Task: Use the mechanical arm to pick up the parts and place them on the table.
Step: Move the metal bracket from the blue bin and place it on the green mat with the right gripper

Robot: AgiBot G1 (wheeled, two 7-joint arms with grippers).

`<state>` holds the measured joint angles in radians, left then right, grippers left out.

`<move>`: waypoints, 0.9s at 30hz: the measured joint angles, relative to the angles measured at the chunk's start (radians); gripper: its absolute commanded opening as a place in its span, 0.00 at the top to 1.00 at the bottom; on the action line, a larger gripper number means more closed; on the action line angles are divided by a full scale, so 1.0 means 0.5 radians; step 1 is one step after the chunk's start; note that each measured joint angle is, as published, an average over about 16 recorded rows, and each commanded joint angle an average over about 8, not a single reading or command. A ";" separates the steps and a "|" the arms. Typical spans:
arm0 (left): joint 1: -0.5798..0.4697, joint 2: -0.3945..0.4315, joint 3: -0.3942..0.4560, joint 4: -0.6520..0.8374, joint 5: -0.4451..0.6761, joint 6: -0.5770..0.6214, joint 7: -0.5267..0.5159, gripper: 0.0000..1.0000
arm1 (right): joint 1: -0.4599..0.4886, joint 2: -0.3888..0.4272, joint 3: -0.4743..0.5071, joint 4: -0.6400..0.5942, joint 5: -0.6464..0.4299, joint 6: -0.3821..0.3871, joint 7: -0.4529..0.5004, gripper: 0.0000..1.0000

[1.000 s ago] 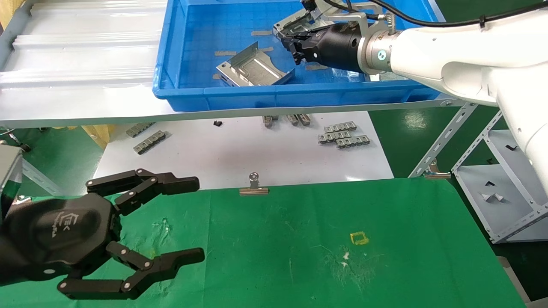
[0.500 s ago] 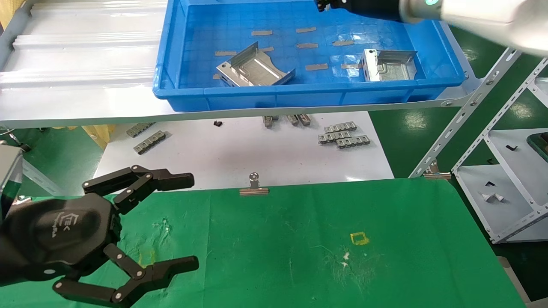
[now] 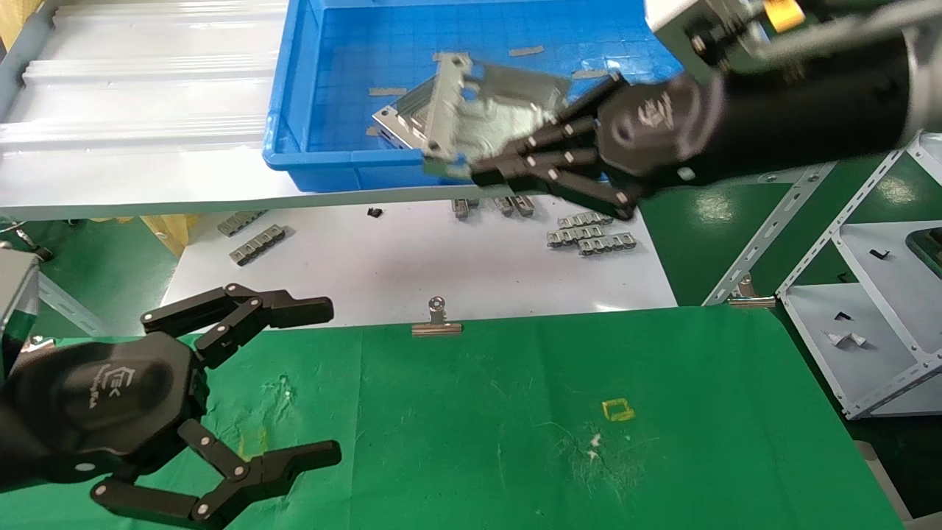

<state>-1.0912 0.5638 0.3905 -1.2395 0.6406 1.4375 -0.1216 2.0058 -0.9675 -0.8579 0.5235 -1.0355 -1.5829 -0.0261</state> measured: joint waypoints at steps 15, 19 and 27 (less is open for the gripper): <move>0.000 0.000 0.000 0.000 0.000 0.000 0.000 0.00 | -0.242 0.572 -0.682 0.738 0.186 -0.027 -0.108 1.00; 0.000 0.000 0.000 0.000 0.000 0.000 0.000 0.00 | -0.272 0.572 -0.861 0.689 0.107 -0.020 -0.261 1.00; 0.000 0.000 0.000 0.000 0.000 0.000 0.000 0.00 | -0.325 0.438 -1.109 0.379 -0.011 0.004 -0.630 1.00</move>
<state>-1.0913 0.5638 0.3905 -1.2395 0.6405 1.4375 -0.1216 1.8433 -0.7483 -1.4123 0.7129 -1.0411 -1.5808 -0.3410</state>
